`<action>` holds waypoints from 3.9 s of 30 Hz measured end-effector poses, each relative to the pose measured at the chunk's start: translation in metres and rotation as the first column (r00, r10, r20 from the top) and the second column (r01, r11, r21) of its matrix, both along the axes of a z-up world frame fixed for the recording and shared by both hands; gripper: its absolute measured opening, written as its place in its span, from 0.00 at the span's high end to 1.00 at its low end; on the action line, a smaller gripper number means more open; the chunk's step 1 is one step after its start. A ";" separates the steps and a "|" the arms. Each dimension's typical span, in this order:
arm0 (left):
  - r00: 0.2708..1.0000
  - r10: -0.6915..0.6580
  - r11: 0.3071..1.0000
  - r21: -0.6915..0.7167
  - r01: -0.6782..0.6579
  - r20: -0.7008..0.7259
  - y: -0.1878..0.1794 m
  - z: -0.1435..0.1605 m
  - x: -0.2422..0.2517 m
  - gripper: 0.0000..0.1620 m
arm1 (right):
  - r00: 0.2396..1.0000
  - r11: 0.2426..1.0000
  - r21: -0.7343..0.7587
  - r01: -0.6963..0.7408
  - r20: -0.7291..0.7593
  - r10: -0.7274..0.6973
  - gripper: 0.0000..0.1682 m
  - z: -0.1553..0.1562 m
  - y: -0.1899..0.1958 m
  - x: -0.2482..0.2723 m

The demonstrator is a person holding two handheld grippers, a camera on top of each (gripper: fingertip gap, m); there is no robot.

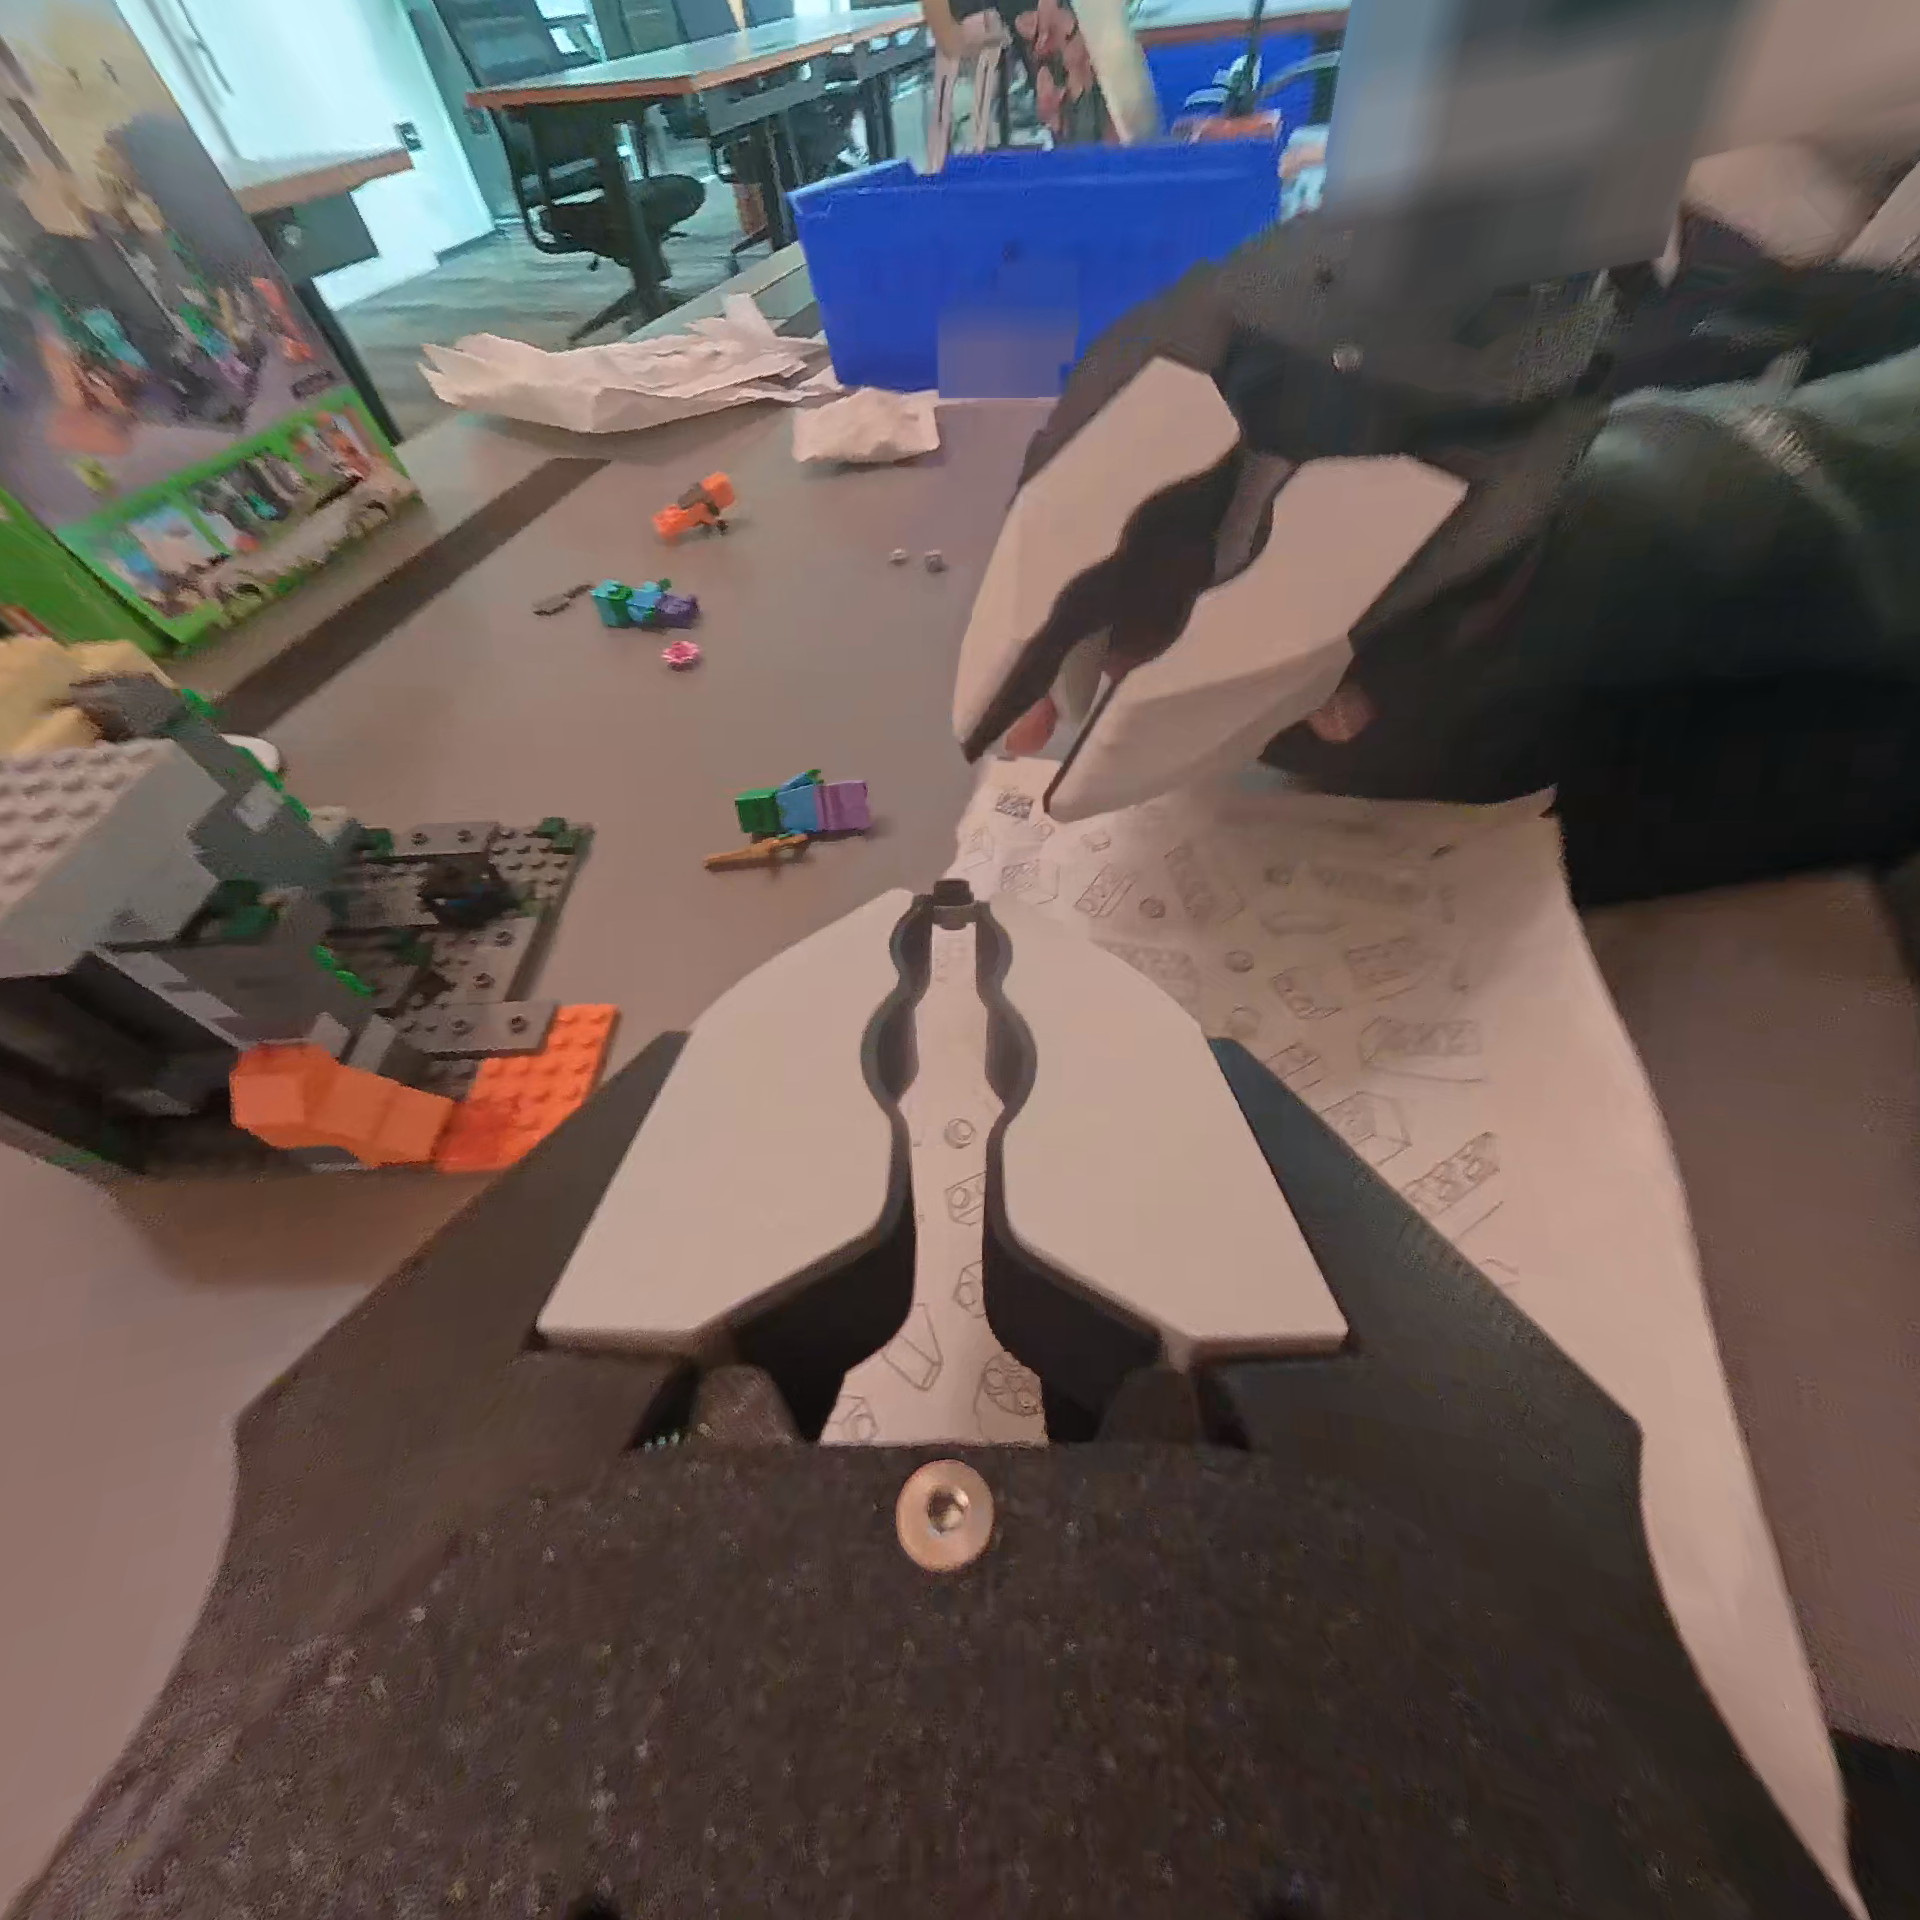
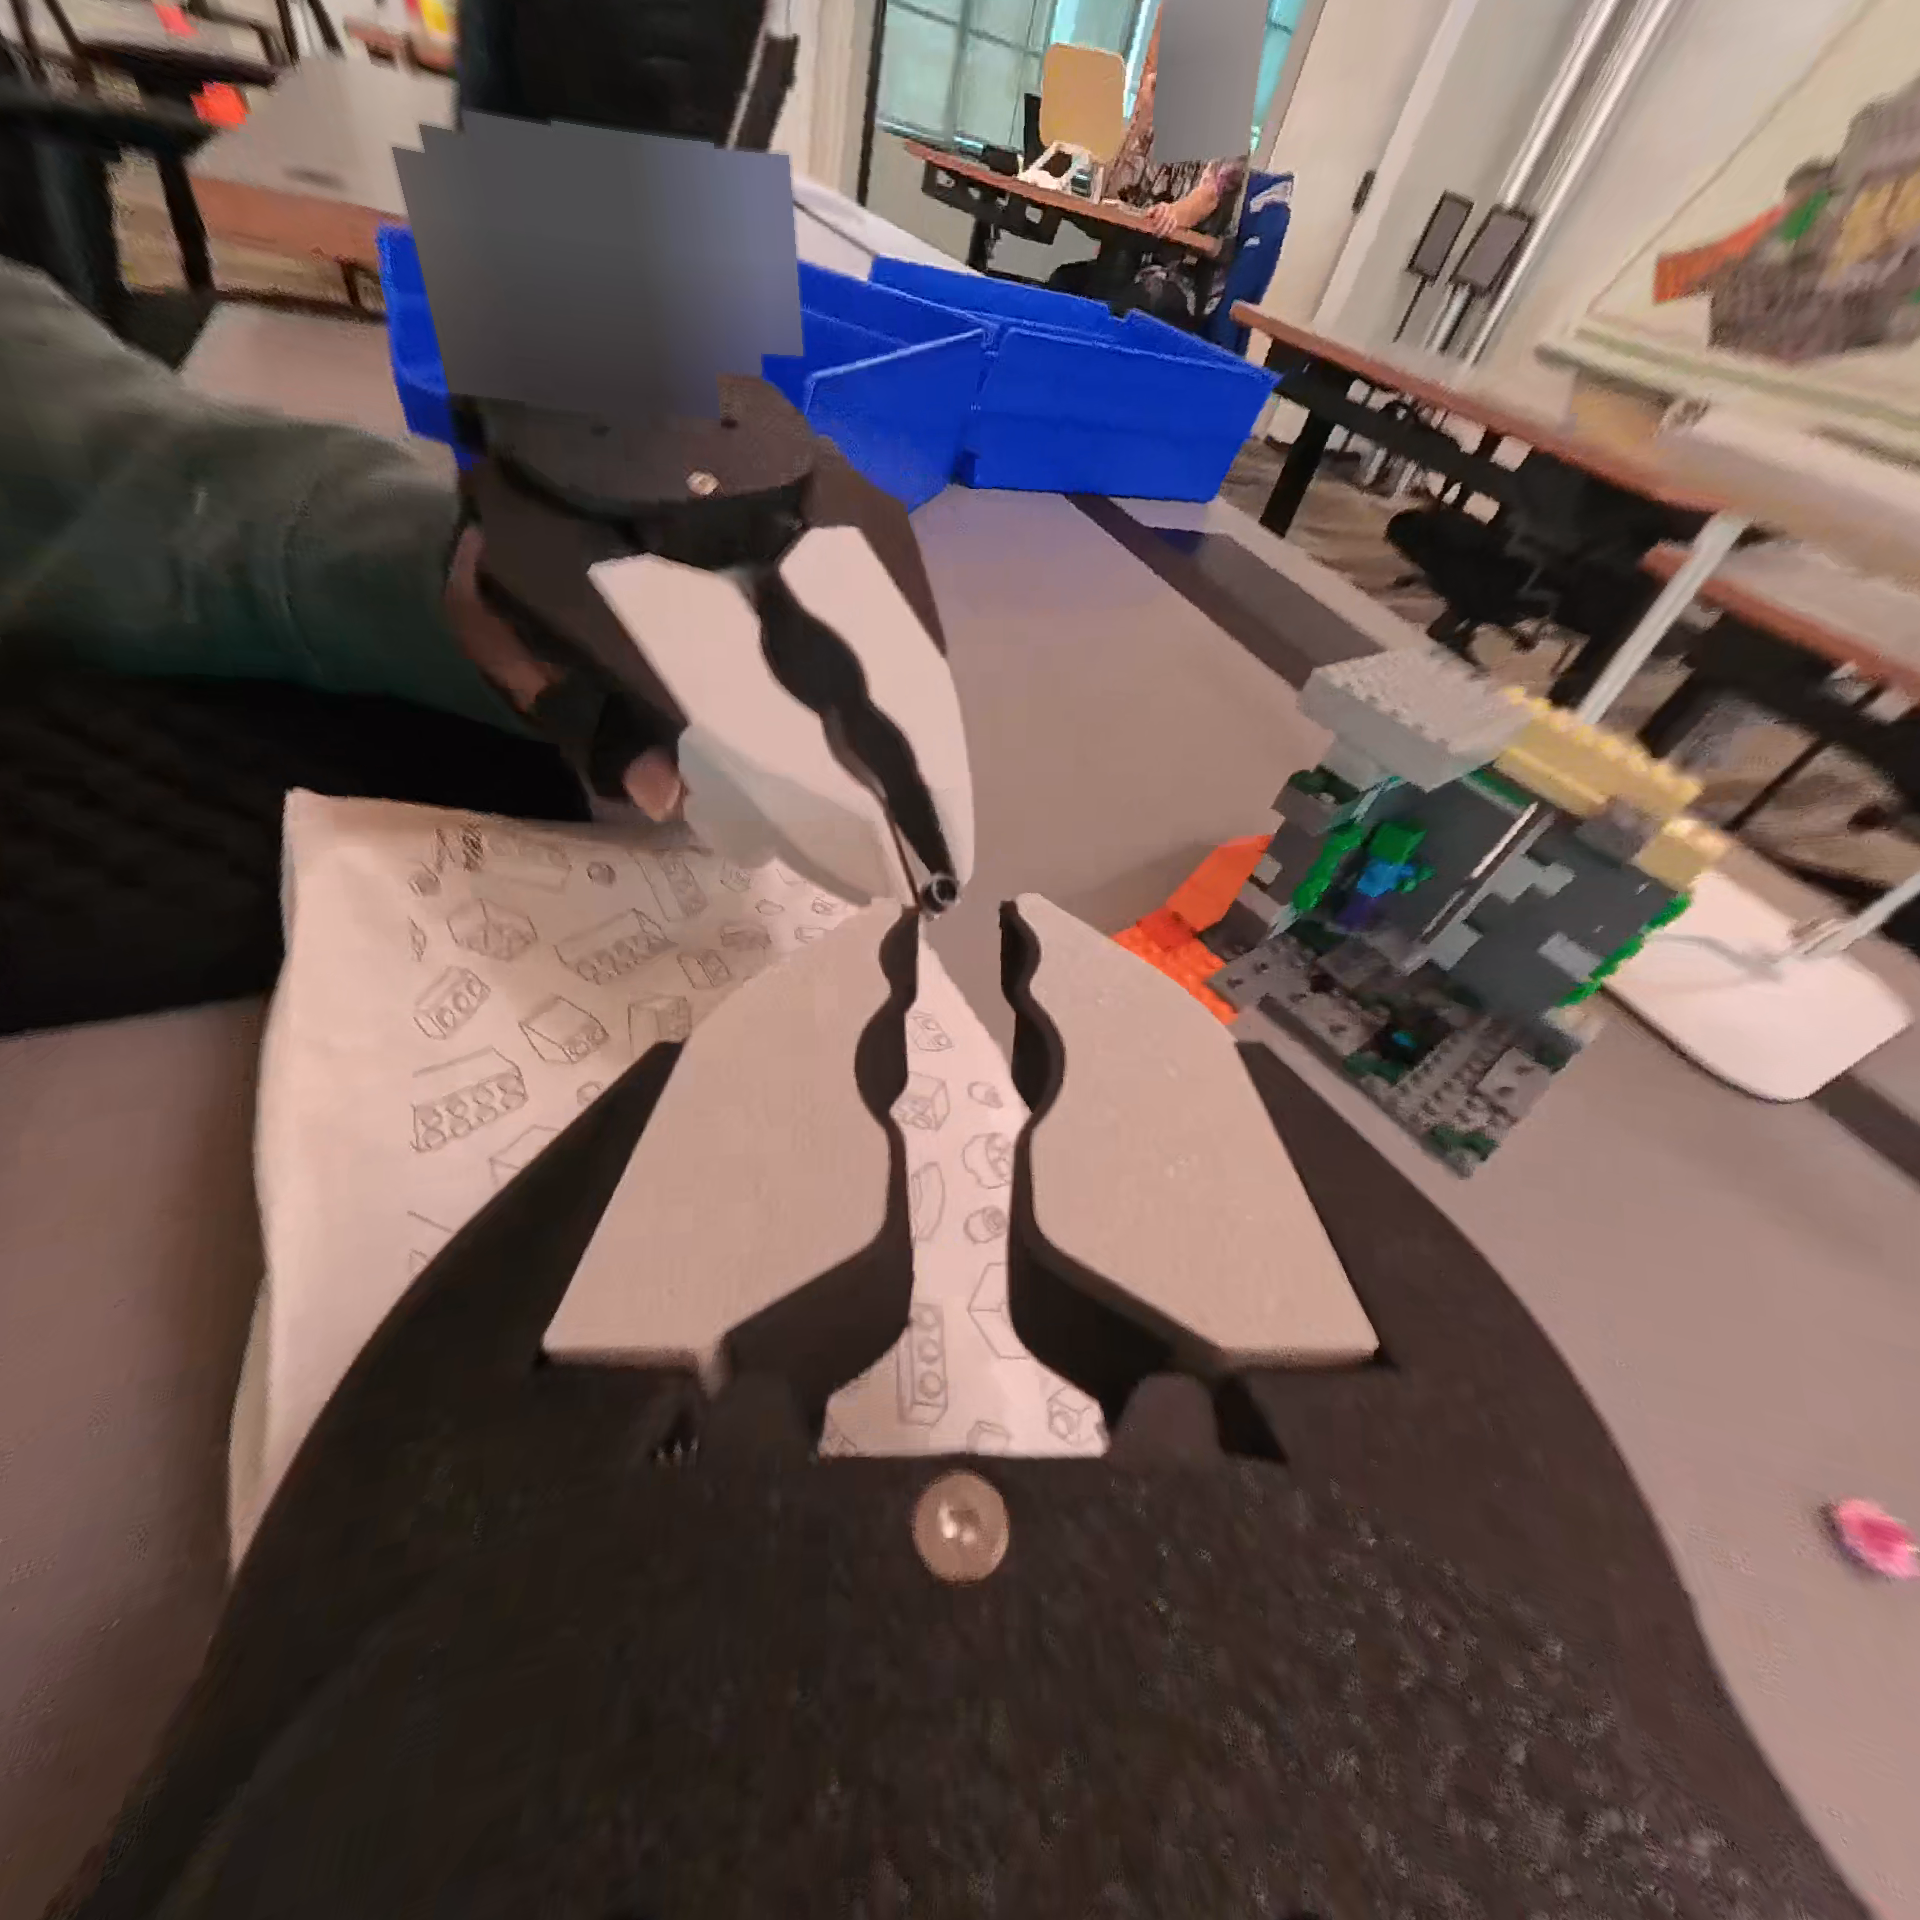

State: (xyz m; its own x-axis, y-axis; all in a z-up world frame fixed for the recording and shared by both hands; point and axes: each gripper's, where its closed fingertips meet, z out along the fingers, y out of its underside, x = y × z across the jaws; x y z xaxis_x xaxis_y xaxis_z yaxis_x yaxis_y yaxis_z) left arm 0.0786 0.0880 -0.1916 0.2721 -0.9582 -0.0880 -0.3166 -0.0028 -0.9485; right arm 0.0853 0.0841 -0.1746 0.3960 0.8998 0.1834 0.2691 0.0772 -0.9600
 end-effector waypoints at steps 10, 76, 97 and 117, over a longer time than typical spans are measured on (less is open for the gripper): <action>0.971 0.170 0.894 0.442 -0.079 -0.169 0.013 -0.007 -0.001 0.95 | 0.999 0.946 -0.320 0.047 0.032 -0.039 0.92 -0.017 0.015 -0.012; 0.897 -0.231 0.813 -0.431 0.390 0.376 -0.039 0.032 0.001 0.95 | 0.971 0.960 0.142 -0.240 0.029 0.238 0.95 0.015 -0.031 -0.017; 0.921 -0.274 0.886 -0.299 0.353 0.277 -0.041 0.029 -0.002 0.95 | 0.968 0.966 0.057 -0.251 0.032 0.250 1.00 0.011 -0.036 -0.013; 0.918 -0.279 0.879 -0.309 0.362 0.283 -0.042 0.028 -0.002 0.96 | 0.976 0.970 0.124 -0.209 0.091 0.199 1.00 0.007 -0.032 -0.014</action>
State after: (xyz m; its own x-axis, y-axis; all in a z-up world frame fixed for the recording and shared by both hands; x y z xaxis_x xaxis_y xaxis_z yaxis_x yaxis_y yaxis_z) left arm 0.0765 0.0463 -0.1632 -0.0831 -0.9525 0.2931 -0.1367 -0.2805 -0.9501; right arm 0.0712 0.0518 -0.1672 0.1868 0.9259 0.3284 0.3075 0.2624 -0.9146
